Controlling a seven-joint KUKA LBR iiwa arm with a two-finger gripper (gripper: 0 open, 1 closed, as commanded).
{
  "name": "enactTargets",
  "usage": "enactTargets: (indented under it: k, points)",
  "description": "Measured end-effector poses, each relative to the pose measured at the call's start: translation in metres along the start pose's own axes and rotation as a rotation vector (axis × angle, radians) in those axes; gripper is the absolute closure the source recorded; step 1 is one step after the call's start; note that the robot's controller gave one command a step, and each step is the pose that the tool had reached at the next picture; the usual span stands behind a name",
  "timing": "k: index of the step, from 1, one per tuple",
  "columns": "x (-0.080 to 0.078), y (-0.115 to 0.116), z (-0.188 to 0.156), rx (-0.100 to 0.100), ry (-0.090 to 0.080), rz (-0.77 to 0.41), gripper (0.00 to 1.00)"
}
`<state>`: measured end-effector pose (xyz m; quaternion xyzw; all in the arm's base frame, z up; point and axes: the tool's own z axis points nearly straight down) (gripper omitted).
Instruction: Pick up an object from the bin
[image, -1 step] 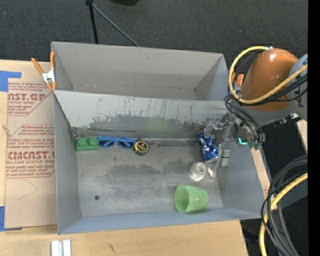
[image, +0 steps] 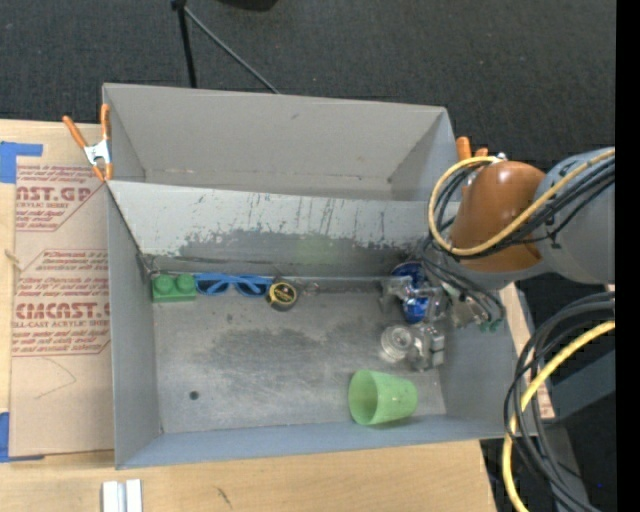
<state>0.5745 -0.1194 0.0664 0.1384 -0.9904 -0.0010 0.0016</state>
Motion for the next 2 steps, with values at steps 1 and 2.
enactTargets:
  k: [1, 2]
  points:
    - [-0.003, 0.001, -0.005, 0.001, -0.009, -0.001, 1.00]
    - [0.013, -0.006, -0.212, 0.008, -0.013, 0.007, 1.00]
